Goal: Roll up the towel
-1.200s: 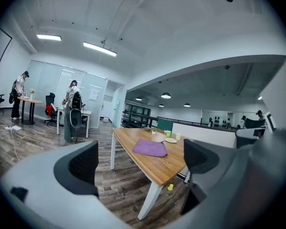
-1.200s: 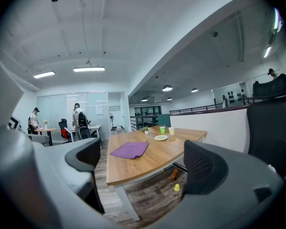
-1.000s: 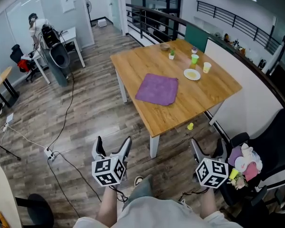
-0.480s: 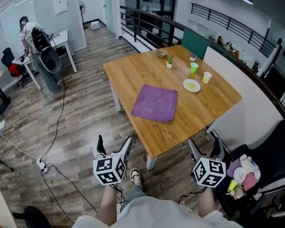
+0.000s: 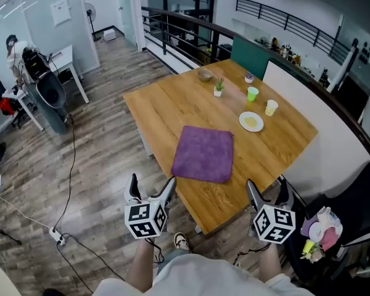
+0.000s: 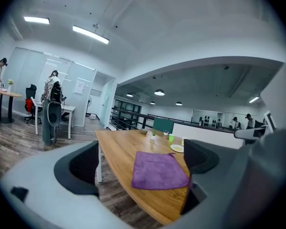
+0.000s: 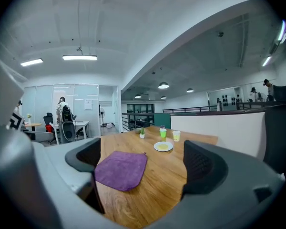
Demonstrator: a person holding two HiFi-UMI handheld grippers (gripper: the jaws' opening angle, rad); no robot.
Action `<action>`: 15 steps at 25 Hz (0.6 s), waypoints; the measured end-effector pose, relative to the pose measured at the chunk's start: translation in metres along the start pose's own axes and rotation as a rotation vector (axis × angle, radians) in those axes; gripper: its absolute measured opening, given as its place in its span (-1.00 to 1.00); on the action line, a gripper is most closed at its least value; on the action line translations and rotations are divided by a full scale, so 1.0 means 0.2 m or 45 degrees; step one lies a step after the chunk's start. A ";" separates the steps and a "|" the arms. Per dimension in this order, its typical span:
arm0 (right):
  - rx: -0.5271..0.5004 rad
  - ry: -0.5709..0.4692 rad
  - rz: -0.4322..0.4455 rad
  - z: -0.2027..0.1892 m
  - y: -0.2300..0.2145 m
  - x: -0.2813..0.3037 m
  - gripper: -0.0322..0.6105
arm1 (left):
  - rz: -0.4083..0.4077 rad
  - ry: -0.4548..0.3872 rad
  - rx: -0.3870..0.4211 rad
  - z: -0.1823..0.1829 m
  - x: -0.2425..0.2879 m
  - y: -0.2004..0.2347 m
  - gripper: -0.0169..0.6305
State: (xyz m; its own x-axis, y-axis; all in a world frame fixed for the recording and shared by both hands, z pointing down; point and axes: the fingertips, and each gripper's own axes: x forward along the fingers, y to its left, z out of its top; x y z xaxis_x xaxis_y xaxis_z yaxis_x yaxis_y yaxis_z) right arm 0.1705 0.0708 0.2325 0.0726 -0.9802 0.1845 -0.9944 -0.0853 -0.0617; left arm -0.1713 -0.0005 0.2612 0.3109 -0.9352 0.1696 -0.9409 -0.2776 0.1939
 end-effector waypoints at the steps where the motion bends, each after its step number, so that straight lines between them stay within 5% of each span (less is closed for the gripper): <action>1: 0.002 0.004 -0.011 0.00 0.01 0.04 0.80 | -0.007 0.005 0.003 0.01 0.05 0.02 0.79; 15: 0.009 0.100 -0.072 -0.04 0.09 0.41 0.77 | -0.102 0.102 0.019 0.01 0.53 0.17 0.79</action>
State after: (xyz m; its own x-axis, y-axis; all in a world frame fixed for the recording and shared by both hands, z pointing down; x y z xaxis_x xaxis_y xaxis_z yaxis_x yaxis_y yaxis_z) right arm 0.1573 -0.0091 0.2550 0.1223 -0.9566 0.2645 -0.9883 -0.1418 -0.0556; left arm -0.1708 -0.1085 0.2841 0.3943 -0.8895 0.2308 -0.9143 -0.3545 0.1959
